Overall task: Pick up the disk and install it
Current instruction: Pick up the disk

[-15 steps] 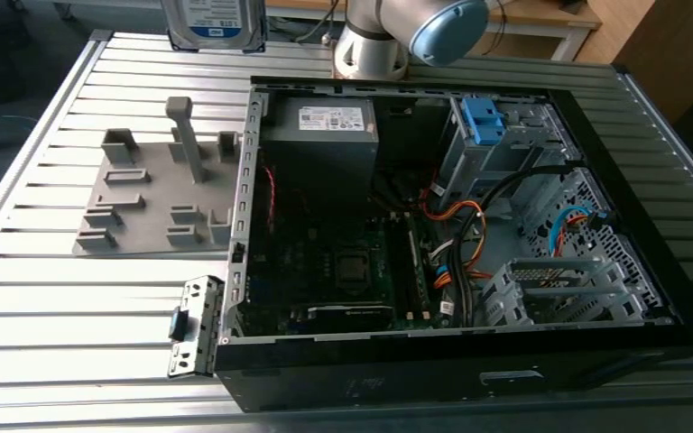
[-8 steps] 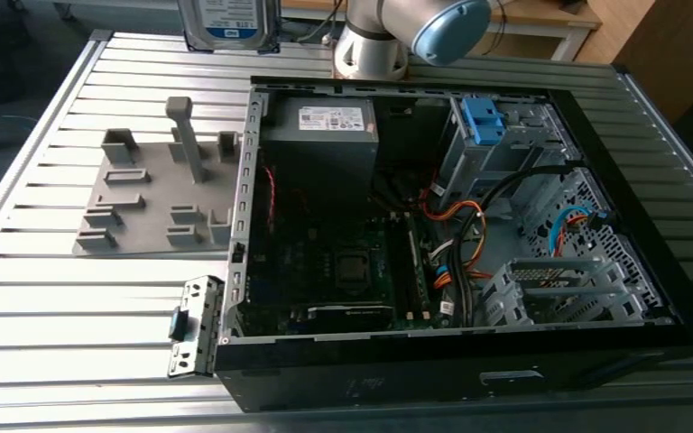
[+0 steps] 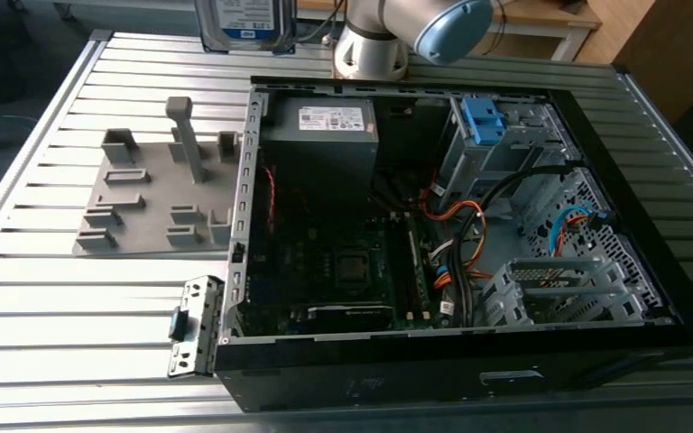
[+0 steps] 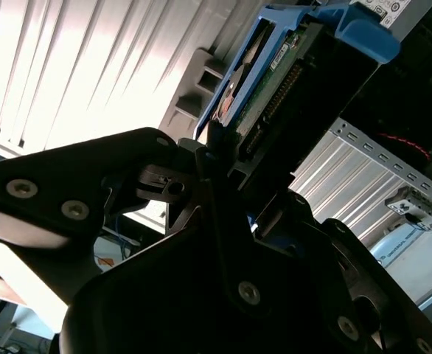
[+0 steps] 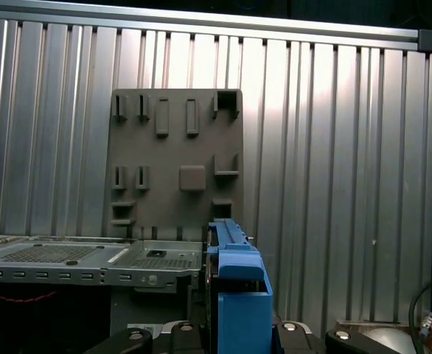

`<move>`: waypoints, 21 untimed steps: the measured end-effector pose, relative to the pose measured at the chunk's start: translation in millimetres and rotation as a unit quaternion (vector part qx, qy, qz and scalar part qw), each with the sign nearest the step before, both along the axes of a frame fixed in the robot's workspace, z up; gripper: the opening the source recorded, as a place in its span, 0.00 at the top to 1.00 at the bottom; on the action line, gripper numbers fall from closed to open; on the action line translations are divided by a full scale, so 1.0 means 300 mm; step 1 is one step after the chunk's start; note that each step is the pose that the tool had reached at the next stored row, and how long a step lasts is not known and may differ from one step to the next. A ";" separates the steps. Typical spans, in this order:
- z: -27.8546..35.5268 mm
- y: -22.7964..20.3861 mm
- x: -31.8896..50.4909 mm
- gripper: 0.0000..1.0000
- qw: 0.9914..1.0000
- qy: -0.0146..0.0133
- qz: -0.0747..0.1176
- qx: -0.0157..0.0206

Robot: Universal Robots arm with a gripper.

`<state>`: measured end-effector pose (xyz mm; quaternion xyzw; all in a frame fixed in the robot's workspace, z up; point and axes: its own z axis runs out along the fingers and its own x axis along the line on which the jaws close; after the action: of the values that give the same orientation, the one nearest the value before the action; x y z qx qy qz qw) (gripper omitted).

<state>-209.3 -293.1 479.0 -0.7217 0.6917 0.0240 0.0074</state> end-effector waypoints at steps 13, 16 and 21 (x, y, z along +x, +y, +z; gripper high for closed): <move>-0.001 0.000 0.096 0.64 1.000 0.001 0.000 0.000; -0.001 0.000 0.116 0.64 1.000 0.001 0.000 0.000; -0.001 0.000 0.148 0.64 1.000 0.002 0.000 0.000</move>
<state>-164.9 -293.1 478.7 -0.7217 0.6917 0.0254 0.0061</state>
